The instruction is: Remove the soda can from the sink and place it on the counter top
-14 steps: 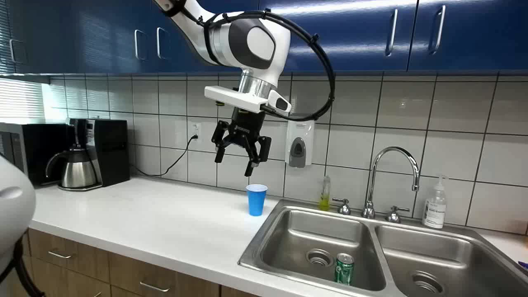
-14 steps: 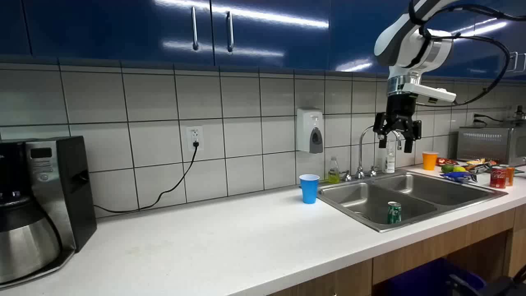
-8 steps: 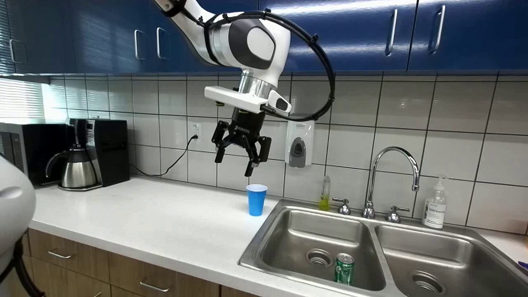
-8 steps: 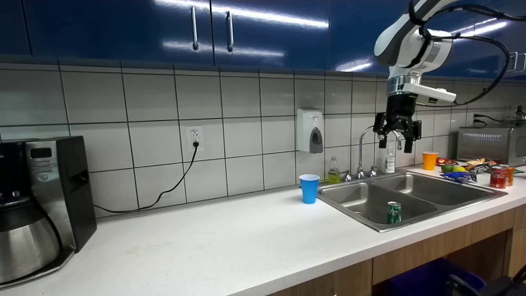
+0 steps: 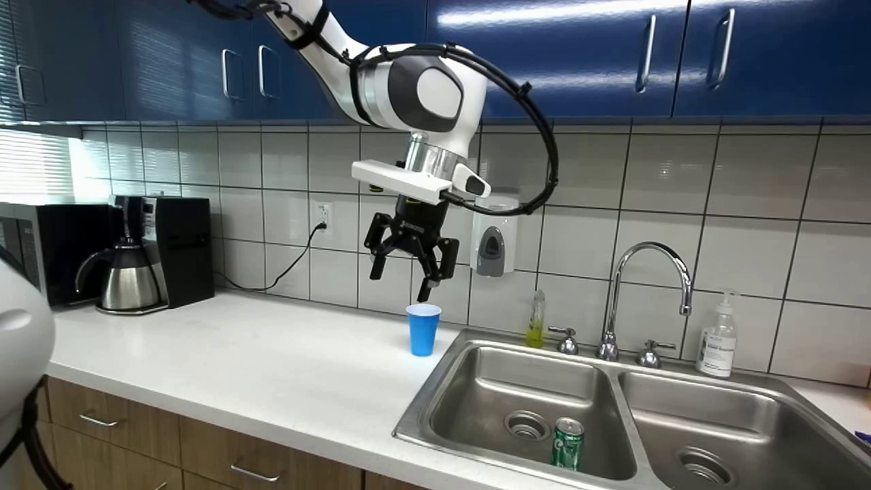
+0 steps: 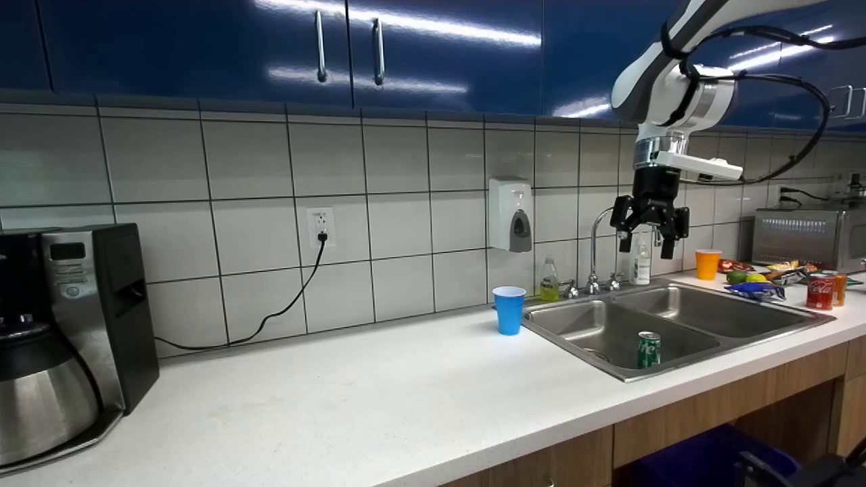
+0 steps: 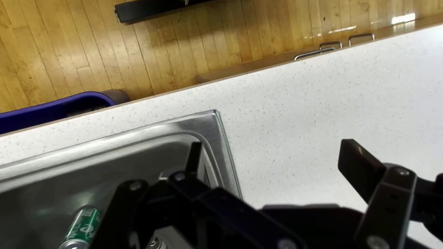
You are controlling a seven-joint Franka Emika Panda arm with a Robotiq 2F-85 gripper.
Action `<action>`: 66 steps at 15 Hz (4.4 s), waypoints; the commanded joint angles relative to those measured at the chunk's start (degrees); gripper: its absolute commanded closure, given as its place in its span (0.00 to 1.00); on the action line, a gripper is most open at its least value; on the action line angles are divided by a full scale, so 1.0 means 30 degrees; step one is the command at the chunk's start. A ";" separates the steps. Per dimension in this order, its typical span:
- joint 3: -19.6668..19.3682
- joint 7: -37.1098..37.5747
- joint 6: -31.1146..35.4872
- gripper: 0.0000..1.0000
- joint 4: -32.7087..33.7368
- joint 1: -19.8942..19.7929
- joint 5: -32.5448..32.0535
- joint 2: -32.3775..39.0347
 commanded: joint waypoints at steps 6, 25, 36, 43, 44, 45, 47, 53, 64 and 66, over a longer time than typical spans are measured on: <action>0.0228 -0.0569 0.2489 0.00 0.3708 -0.1949 0.1705 0.5088; 0.2351 -0.0074 0.4088 0.00 1.2584 -0.6458 0.3101 1.5112; 0.2832 0.0141 0.4276 0.00 1.6181 -0.7691 0.2723 1.8505; 0.2925 0.0284 0.5106 0.00 1.7421 -0.7730 0.2351 2.0297; 0.2971 0.0293 0.5253 0.00 1.7564 -0.7741 0.2341 2.0568; 0.2976 0.0324 0.5384 0.00 1.7698 -0.7723 0.2283 2.0800; 0.3042 0.0375 0.5683 0.00 1.7998 -0.7748 0.2235 2.1284; 0.3083 0.0483 0.6112 0.00 1.9088 -0.7930 0.2046 2.2508; 0.3072 0.0681 0.6113 0.00 2.0427 -0.8224 0.1543 2.4041; 0.3078 0.0739 0.6106 0.00 2.0742 -0.8264 0.1537 2.4274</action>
